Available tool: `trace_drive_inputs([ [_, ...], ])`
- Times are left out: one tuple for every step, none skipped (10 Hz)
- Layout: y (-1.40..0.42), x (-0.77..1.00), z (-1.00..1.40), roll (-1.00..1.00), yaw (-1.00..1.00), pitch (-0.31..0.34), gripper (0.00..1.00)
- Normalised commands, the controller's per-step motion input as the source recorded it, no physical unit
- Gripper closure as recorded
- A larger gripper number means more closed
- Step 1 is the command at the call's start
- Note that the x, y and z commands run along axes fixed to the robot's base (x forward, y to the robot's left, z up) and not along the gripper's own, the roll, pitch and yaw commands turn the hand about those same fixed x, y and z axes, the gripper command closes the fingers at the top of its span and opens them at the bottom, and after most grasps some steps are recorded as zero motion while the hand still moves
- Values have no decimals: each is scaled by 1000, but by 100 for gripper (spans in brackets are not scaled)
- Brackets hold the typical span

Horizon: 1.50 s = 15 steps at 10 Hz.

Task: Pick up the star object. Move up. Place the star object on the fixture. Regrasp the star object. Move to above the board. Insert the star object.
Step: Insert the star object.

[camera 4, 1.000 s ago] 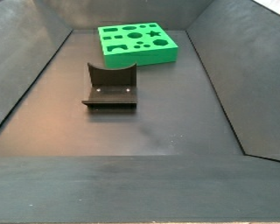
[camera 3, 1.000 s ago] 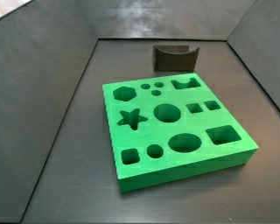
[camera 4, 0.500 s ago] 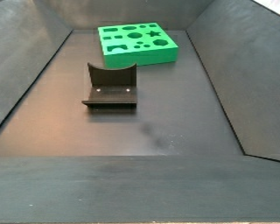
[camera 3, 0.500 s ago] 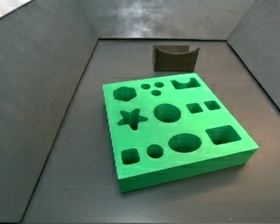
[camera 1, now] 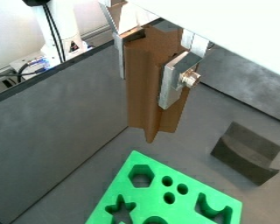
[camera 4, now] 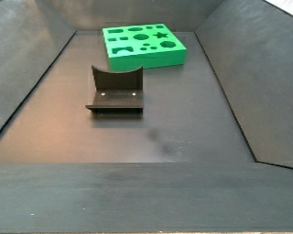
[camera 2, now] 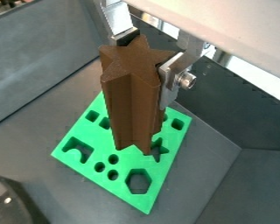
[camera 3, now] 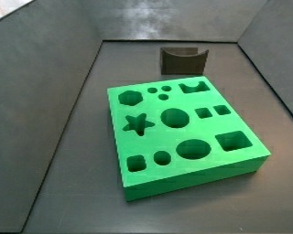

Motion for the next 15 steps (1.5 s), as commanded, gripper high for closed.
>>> trace_drive_inputs([
  [-303, -3, -574, 0, -677, -196, 100],
  [-351, 0, -674, 3, -703, -206, 100],
  [-380, 0, -757, 56, -689, -196, 100],
  [-386, 0, -789, 67, -671, -181, 100],
  [-391, 0, -743, 56, -629, -187, 100],
  [-283, 0, -651, 1, -537, -187, 100],
  [-80, 91, -600, 0, -354, -210, 100],
  [-51, 106, -626, 0, -346, -187, 100],
  [-11, 66, -609, 41, -337, -159, 100],
  [0, -83, -14, 13, 0, -93, 100],
  [0, 0, 0, 0, 0, 9, 100],
  [-43, -183, -357, 61, 0, -56, 100],
  [-86, -140, -520, 94, -17, -41, 100],
  [-129, -97, -589, 97, -60, -47, 100],
  [-117, -3, -560, 53, -71, -66, 100],
])
